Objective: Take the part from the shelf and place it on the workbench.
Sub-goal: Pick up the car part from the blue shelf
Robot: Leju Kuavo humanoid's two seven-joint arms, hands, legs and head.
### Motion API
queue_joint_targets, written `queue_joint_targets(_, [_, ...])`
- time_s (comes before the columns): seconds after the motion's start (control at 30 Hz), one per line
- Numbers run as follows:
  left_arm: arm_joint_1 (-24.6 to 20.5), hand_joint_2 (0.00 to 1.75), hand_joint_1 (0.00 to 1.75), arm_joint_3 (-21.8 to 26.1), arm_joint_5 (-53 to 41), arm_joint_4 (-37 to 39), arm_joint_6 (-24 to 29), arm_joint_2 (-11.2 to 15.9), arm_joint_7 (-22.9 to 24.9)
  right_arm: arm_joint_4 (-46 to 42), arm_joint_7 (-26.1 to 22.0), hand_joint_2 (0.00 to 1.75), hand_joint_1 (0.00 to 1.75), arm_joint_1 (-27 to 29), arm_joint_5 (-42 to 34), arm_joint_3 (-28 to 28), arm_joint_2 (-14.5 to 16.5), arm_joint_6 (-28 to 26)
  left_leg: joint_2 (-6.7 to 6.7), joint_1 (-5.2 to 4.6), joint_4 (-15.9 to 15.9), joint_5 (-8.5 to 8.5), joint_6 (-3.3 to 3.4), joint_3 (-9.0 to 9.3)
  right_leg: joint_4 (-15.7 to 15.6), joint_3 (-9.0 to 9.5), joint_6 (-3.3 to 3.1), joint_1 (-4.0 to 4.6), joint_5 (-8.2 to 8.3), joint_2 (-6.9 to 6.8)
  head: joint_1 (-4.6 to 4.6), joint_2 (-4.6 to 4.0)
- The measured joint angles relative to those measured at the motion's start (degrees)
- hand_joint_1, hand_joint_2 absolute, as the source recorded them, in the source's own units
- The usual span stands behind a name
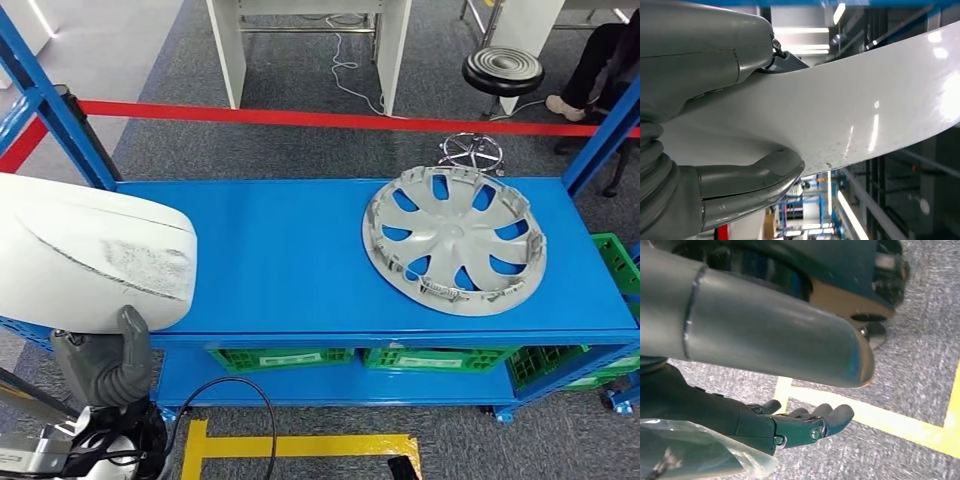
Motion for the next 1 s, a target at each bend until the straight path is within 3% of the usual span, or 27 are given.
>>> queue_joint_targets(0.1, [0.5,1.75,1.75,-0.05,0.42,0.02,-0.04,0.06,0.0,0.05,0.11,0.0,0.0,-0.05,0.1,-0.01,-0.05,0.21,-0.01,0.13,0.65,-0.2,-1.0,-0.74,-0.11,-0.94,-1.51,0.02,0.49,-0.02,-0.09,-0.01])
queue_joint_targets(0.17, [0.7,1.75,1.75,-0.06,0.57,0.03,-0.08,0.09,0.01,0.06,0.13,0.0,0.0,-0.05,0.12,-0.02,-0.08,0.22,0.07,0.22,4.22,-3.7,-1.42,-2.12,-0.22,-1.74,-2.77,0.03,1.18,-0.33,-0.36,-0.01])
queue_joint_targets(0.23, [0.84,1.75,1.75,-0.07,0.54,0.05,-0.06,0.13,0.01,0.07,0.11,0.0,0.0,-0.07,0.13,-0.02,-0.11,0.1,0.11,0.22,11.22,-8.45,-1.56,-4.21,-0.18,-2.69,-3.49,0.35,1.91,-0.61,-0.64,-0.01])
queue_joint_targets(0.27, [0.94,1.75,1.75,-0.08,0.52,0.08,-0.07,0.16,0.0,0.08,0.07,0.0,0.0,-0.07,0.08,-0.02,-0.12,0.05,0.11,0.21,14.17,-9.76,-1.52,-4.82,-0.17,-3.2,-3.68,0.55,2.29,-0.73,-0.68,-0.01])
queue_joint_targets(0.3, [1.04,1.75,1.75,-0.08,0.49,0.1,-0.1,0.2,0.0,0.09,0.02,0.0,0.0,-0.07,-0.03,-0.03,-0.12,0.02,0.11,0.19,15.5,-9.91,-1.37,-4.67,-0.15,-3.71,-3.78,0.77,2.68,-0.81,-0.68,-0.01])
queue_joint_targets(0.33, [1.11,1.75,1.75,-0.09,0.46,0.11,-0.18,0.24,0.0,0.09,-0.05,0.0,0.0,-0.07,-0.15,-0.07,-0.13,0.04,0.11,0.13,14.79,-8.99,-1.09,-3.59,-0.14,-4.2,-3.83,1.0,3.07,-0.86,-0.68,-0.01])
queue_joint_targets(0.37, [1.15,1.75,1.75,-0.09,0.5,0.12,-0.33,0.27,-0.01,0.09,-0.17,0.0,0.0,-0.08,-0.29,-0.11,-0.13,0.19,0.11,0.0,12.13,-7.41,-0.65,-1.61,-0.14,-4.64,-3.84,1.21,3.47,-0.88,-0.68,-0.01])
queue_joint_targets(0.4, [1.15,1.75,1.75,-0.09,0.58,0.12,-0.58,0.3,0.0,0.09,-0.3,0.0,0.0,-0.09,-0.42,-0.17,-0.13,0.45,0.11,-0.23,8.2,-5.93,-0.05,0.92,-0.13,-4.99,-3.83,1.35,3.83,-0.88,-0.67,-0.01])
queue_joint_targets(0.47, [1.14,1.75,1.75,-0.1,0.73,0.11,-1.13,0.3,-0.01,0.09,-0.52,0.0,0.0,-0.12,-0.69,-0.29,-0.09,1.19,0.14,-0.71,1.05,-4.66,0.9,5.09,-0.15,-5.52,-3.49,1.54,4.58,-0.89,-0.62,-0.01])
queue_joint_targets(0.53, [1.18,1.75,1.75,-0.13,0.49,0.11,-1.35,0.32,-0.01,0.1,-0.22,0.0,0.0,-0.12,-1.03,-0.39,-0.07,1.93,0.14,-1.11,-1.48,-4.63,1.17,6.12,-0.25,-5.85,-2.78,1.4,5.39,-0.94,-0.62,-0.01])
queue_joint_targets(0.6, [1.22,1.75,1.75,-0.22,0.23,0.11,-1.33,0.32,-0.01,0.17,0.6,0.0,0.0,-0.06,-1.33,-0.46,-0.07,2.58,0.26,-1.1,-2.13,-3.64,1.27,5.67,-0.18,-6.15,-2.01,1.21,5.55,-0.91,-0.66,-0.01])
queue_joint_targets(0.67, [1.23,1.75,1.75,-0.39,0.21,0.11,-1.34,0.26,-0.01,0.28,1.39,0.0,0.0,-0.03,-1.48,-0.57,-0.08,3.01,0.49,-0.83,-2.74,-2.28,1.64,4.8,2.41,-7.43,-1.4,1.14,2.27,-0.78,-0.5,-0.01])
queue_joint_targets(0.73, [1.31,1.75,1.75,-0.49,0.22,0.14,-1.32,0.21,-0.02,0.36,1.81,0.0,0.0,-0.03,-1.61,-0.78,-0.1,3.09,0.59,-0.79,-2.71,-1.07,1.9,3.3,8.76,-9.35,-0.93,0.99,-3.21,-0.73,-0.3,-0.01])
queue_joint_targets(0.77, [1.36,1.75,1.75,-0.5,0.22,0.15,-1.27,0.21,-0.01,0.36,1.85,0.0,0.0,-0.02,-1.69,-0.89,-0.12,3.01,0.62,-0.8,-2.6,-0.5,1.87,2.45,12.06,-9.96,-0.73,0.93,-4.83,-0.74,-0.26,-0.01])
queue_joint_targets(0.8, [1.4,1.75,1.75,-0.5,0.22,0.16,-1.21,0.22,-0.01,0.37,1.81,0.0,0.0,0.0,-1.76,-0.96,-0.13,2.84,0.66,-0.8,-2.46,0.07,1.82,1.59,14.22,-9.99,-0.54,0.86,-5.07,-0.74,-0.26,-0.01])
queue_joint_targets(0.83, [1.44,1.75,1.75,-0.5,0.22,0.17,-1.16,0.22,-0.01,0.37,1.71,0.0,0.0,0.01,-1.8,-1.02,-0.13,2.61,0.69,-0.78,-2.28,0.58,1.72,0.73,14.59,-9.14,-0.4,0.78,-3.99,-0.75,-0.25,-0.01])
queue_joint_targets(0.9, [1.53,1.75,1.75,-0.5,0.22,0.17,-1.11,0.22,-0.02,0.37,1.5,0.0,0.0,-0.02,-1.79,-1.14,-0.14,2.15,0.71,-0.67,-1.7,1.45,1.33,-0.84,9.7,-4.66,-0.22,0.54,-0.73,-0.74,-0.24,-0.01])
queue_joint_targets(0.97, [1.57,1.75,1.75,-0.5,0.22,0.17,-1.14,0.21,-0.02,0.37,1.38,0.0,0.0,-0.16,-1.84,-1.25,-0.14,2.1,0.67,-0.74,-0.94,2.09,0.75,-1.98,1.98,0.91,-0.38,0.53,-0.49,-0.6,-0.21,-0.01])
queue_joint_targets(1.0, [1.58,1.75,1.75,-0.51,0.23,0.17,-1.22,0.2,-0.02,0.37,1.33,0.0,0.0,-0.22,-1.86,-1.28,-0.14,2.35,0.65,-0.8,-0.64,2.45,0.45,-2.32,-0.51,2.34,-0.63,0.6,-1.2,-0.47,-0.2,-0.01])
